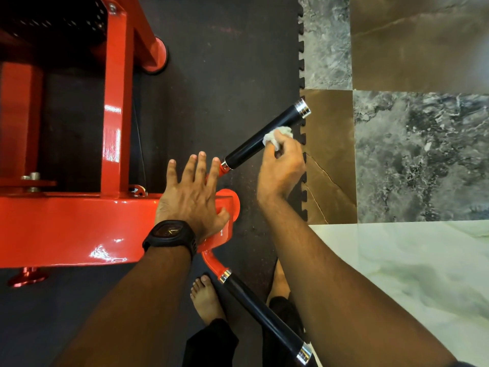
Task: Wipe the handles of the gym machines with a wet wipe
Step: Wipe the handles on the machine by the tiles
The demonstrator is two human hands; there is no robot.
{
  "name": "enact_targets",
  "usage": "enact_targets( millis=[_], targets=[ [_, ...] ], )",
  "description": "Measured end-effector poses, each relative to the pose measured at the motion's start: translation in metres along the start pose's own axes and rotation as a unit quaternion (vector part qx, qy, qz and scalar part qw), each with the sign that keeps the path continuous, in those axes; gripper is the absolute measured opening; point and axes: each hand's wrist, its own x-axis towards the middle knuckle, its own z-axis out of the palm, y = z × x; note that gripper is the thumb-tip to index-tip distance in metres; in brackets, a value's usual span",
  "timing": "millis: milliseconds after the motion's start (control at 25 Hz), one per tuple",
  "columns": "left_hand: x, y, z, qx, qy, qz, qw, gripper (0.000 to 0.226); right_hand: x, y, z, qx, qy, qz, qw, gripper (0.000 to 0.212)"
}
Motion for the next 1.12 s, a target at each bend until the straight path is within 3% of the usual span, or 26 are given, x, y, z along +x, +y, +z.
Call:
enact_targets(
  millis=[80, 160, 200, 280, 320, 360, 440, 560, 680, 760, 800, 920, 1040, 1120],
  targets=[
    [0.000, 0.000, 0.000, 0.000, 0.002, 0.000, 1.000, 0.101, 0.012, 0.003, -0.003, -0.085, -0.072, -0.185, 0.976, 0.025],
    [0.000, -0.001, -0.001, -0.004, 0.003, 0.000, 1.000, 0.101, 0.019, 0.010, -0.002, -0.232, -0.171, -0.309, 0.906, 0.040],
    [-0.001, -0.001, -0.001, -0.003, 0.005, 0.000, 1.000, 0.101, 0.022, 0.014, -0.003, -0.321, -0.213, -0.380, 0.841, 0.050],
    [-0.001, 0.000, -0.002, 0.000, 0.010, 0.001, 1.000, 0.100, 0.033, 0.022, -0.009, -0.469, -0.283, -0.500, 0.671, 0.059],
    [-0.001, 0.000, -0.002, 0.000, 0.010, 0.001, 1.000, 0.100, 0.039, 0.019, -0.013, -0.504, -0.307, -0.518, 0.619, 0.059],
    [-0.002, 0.000, -0.001, -0.001, 0.010, 0.002, 1.000, 0.100, 0.045, 0.016, -0.016, -0.521, -0.314, -0.519, 0.601, 0.059],
    [-0.001, -0.002, 0.000, -0.003, 0.010, 0.000, 1.000, 0.100, 0.053, 0.013, -0.020, -0.550, -0.290, -0.505, 0.598, 0.064],
    [-0.002, -0.002, -0.001, -0.009, 0.006, 0.000, 1.000, 0.100, 0.054, 0.003, -0.028, -0.612, -0.298, -0.518, 0.518, 0.069],
    [0.000, -0.002, -0.001, -0.007, 0.007, 0.003, 1.000, 0.099, 0.064, -0.023, -0.038, -0.631, -0.295, -0.503, 0.511, 0.082],
    [-0.001, -0.003, -0.001, -0.007, 0.000, 0.006, 1.000, 0.099, 0.067, -0.032, -0.049, -0.645, -0.316, -0.508, 0.475, 0.079],
    [-0.002, -0.002, -0.002, -0.003, -0.002, 0.006, 1.000, 0.099, 0.071, -0.029, -0.052, -0.639, -0.327, -0.510, 0.474, 0.076],
    [-0.001, -0.003, -0.001, 0.000, 0.001, 0.003, 1.000, 0.098, 0.077, -0.029, -0.054, -0.634, -0.288, -0.488, 0.526, 0.074],
    [-0.002, -0.002, -0.001, -0.006, 0.003, 0.003, 1.000, 0.099, 0.065, -0.025, -0.038, -0.628, -0.297, -0.503, 0.514, 0.064],
    [-0.002, -0.001, -0.002, -0.002, 0.003, 0.000, 1.000, 0.098, 0.061, -0.019, -0.028, -0.620, -0.288, -0.477, 0.553, 0.059]
  ],
)
